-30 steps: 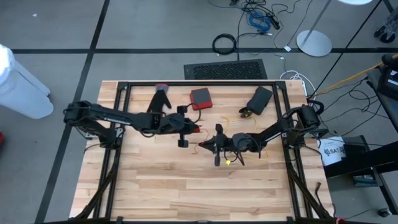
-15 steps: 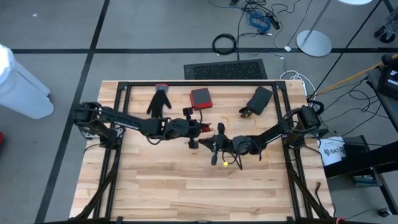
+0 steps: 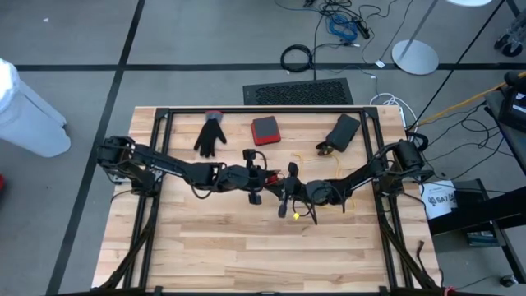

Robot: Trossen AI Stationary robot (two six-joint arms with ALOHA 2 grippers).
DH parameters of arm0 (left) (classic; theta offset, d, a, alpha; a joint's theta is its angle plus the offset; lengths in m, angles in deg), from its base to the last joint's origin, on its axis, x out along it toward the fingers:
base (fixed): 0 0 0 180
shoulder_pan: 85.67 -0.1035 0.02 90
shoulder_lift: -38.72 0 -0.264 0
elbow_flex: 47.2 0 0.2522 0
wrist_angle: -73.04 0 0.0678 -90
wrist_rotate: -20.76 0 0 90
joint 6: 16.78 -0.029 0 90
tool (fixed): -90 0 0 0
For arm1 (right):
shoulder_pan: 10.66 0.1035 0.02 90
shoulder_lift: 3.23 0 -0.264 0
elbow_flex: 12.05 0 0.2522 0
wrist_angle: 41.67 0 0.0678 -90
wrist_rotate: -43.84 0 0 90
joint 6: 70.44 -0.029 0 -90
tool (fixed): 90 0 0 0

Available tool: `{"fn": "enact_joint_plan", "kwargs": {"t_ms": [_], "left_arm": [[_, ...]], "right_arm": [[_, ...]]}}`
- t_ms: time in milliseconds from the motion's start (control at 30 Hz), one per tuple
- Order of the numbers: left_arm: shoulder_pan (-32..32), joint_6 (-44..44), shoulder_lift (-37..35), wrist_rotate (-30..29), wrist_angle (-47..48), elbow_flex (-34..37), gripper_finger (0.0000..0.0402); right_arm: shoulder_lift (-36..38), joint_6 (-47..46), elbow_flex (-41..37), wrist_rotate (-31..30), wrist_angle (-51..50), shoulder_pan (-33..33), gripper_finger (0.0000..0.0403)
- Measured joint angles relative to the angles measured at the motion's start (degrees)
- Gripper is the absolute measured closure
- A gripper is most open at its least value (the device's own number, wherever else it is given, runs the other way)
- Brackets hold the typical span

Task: Coil cords
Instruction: Coil the red wire onto the spool

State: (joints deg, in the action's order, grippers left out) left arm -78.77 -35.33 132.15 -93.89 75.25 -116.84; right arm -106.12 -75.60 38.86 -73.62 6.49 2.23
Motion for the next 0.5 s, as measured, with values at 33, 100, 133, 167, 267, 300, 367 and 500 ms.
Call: {"fn": "enact_joint_plan", "kwargs": {"t_ms": [33,100,133,167,267,300,367,500], "left_arm": [[0.3,-0.2,0.0,-0.8,0.0,0.0,0.0393],[0.8,-0.5,0.0,-2.1,-0.2,0.0,0.0393],[1.1,-0.9,0.0,-3.0,-0.4,0.0,0.0393],[1.3,-1.4,0.0,-3.7,-0.7,0.0,0.0393],[1.9,-1.5,0.0,-5.4,-2.1,0.0,0.0393],[1.9,-1.5,0.0,-5.6,-2.5,0.0,0.0393],[1.9,-1.5,0.0,-6.3,-3.4,0.0,0.0393],[1.9,-1.7,0.7,-7.6,-5.5,0.0,0.0393]], "right_arm": [[0.0,-0.4,0.0,0.1,0.0,0.0,0.0403],[0.0,-1.3,0.0,-0.2,0.0,0.0,0.0403],[0.0,-1.8,0.0,-0.6,0.0,0.0,0.0403],[0.0,-2.3,0.0,-0.8,0.0,0.0,0.0403],[0.0,-3.4,0.0,-1.2,0.0,-0.1,0.0403],[0.0,-3.7,0.0,-1.3,0.2,-0.1,0.0403],[0.0,-4.0,0.4,-2.1,0.0,-0.1,0.0403],[-0.4,-4.0,2.2,-3.0,-0.5,-0.1,0.0402]]}}
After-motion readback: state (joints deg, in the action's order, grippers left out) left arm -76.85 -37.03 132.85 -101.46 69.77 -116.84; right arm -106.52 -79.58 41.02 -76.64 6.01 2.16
